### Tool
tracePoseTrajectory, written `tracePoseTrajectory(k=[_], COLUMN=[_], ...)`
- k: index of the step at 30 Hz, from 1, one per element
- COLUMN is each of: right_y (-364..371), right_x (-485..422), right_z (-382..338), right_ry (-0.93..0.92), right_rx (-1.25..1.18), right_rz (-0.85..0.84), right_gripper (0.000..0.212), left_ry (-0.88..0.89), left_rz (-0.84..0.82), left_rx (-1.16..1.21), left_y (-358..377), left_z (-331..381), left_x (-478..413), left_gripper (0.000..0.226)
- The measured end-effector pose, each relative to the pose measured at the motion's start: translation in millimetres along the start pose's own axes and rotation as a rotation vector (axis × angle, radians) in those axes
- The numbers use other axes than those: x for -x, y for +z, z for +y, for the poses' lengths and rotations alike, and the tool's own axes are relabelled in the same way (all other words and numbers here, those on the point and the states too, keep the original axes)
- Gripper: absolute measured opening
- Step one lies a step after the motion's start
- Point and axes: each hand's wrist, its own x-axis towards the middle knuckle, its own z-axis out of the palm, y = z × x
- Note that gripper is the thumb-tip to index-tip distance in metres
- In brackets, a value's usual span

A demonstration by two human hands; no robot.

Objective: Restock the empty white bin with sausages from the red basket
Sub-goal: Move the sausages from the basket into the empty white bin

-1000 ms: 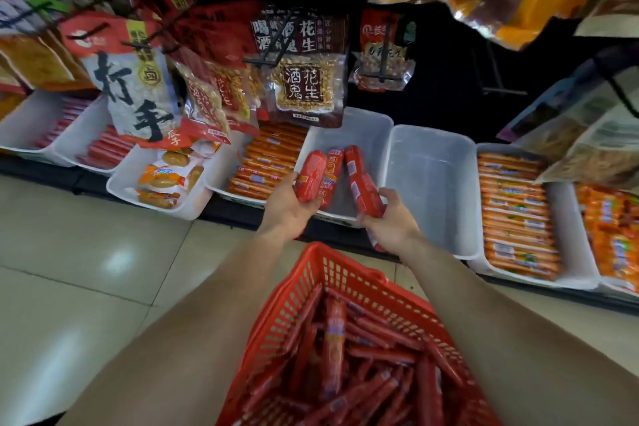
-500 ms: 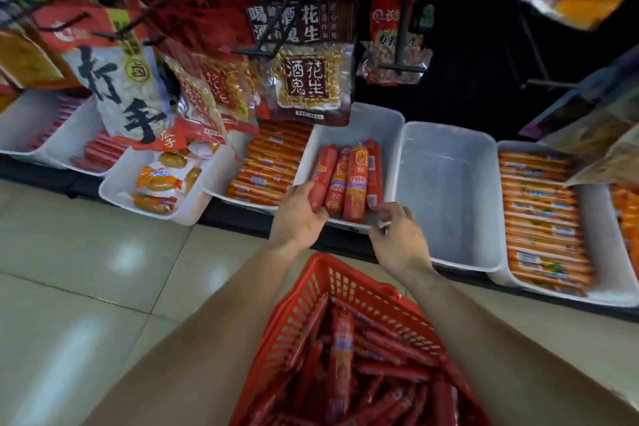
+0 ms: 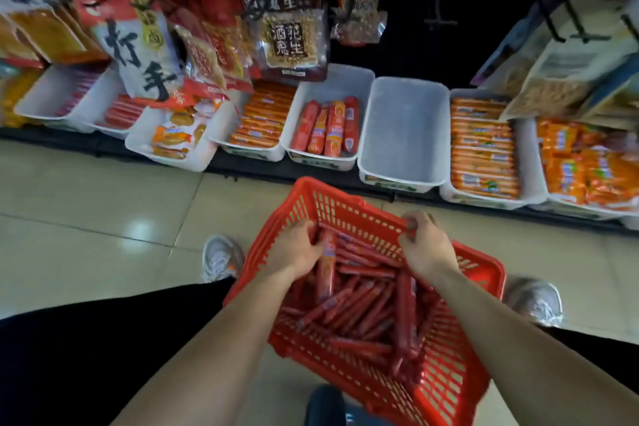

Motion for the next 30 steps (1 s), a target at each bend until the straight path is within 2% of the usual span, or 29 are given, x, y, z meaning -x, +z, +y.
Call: tracePoseTrajectory(k=[5,9,15,19,23,26,30], right_y=[26,50,85,109,119,118,115], right_x=[24,33,38,43,47,49,49], right_z=[46,75,108,115,125,130,130], right_ry=[0.101,0.213,0.376,0.464,0.512,0.491,0.537], right_rx=[0.171,0.16,0.204,0.202,0.157,0.146,-0.031], right_rz=[-0.29,-0.378,-0.386,-0.291,-0.327,-0.311,-0.237], right_gripper=[0.051,0.059,0.078,0.087,0.105,0.108,0.107], left_ry=[-0.053,-0.086,-0.211,-0.245,-0.278,-0.267,-0.279], left_rz=[-0.083,-0.138,-0.252,-0.247,-0.224,-0.187,-0.212], left_rx=[-0.075,-0.119,-0.084,-0.004,0.029,0.004,-0.019], left_y=[37,58,86,105,120,127,123], left_z=[-24,-38,-52,-54,-54,-56,-55], left_x=[17,11,-10,-23,-32,-35,-35], left_gripper=[0.057,0.061,0.077,0.072,0.083,0.085,0.067])
